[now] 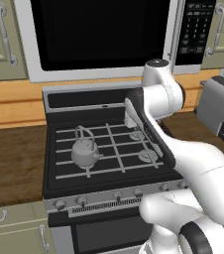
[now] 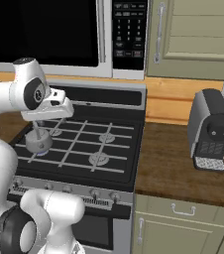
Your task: Turn off the front left burner of the stove.
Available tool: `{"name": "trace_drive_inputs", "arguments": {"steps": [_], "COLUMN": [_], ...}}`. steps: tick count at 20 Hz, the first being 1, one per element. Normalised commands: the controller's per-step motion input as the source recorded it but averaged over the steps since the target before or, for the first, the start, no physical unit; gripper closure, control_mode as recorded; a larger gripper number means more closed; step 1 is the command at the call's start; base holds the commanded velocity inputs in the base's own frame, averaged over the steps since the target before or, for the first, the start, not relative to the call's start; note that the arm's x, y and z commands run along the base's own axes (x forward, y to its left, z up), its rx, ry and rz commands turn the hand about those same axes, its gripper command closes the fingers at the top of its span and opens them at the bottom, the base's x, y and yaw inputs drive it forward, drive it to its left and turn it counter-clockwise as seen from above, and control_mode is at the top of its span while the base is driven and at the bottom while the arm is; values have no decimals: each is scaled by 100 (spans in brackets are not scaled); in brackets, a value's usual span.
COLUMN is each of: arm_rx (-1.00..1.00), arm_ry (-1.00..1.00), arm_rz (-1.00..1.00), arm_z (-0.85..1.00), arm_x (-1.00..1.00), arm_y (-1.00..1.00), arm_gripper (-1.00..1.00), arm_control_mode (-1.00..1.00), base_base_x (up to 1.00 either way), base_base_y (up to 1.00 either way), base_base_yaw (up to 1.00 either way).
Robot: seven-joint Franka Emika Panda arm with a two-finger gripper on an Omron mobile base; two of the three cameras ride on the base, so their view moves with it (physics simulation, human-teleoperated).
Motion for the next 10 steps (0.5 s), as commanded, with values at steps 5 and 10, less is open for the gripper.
{"name": "trace_drive_inputs", "arguments": {"steps": [5, 10], "arm_rx": [-26, -22], "arm_ry": [0, 1], "arm_rz": [22, 25], "arm_z": [-42, -36], "arm_x": [-55, -32], "arm_y": [100, 100], "arm_gripper": [-100, -100], "arm_control_mode": [-100, -100], "base_base_x": [0, 0], "base_base_y": [0, 0], "base_base_yaw": [0, 0]}}
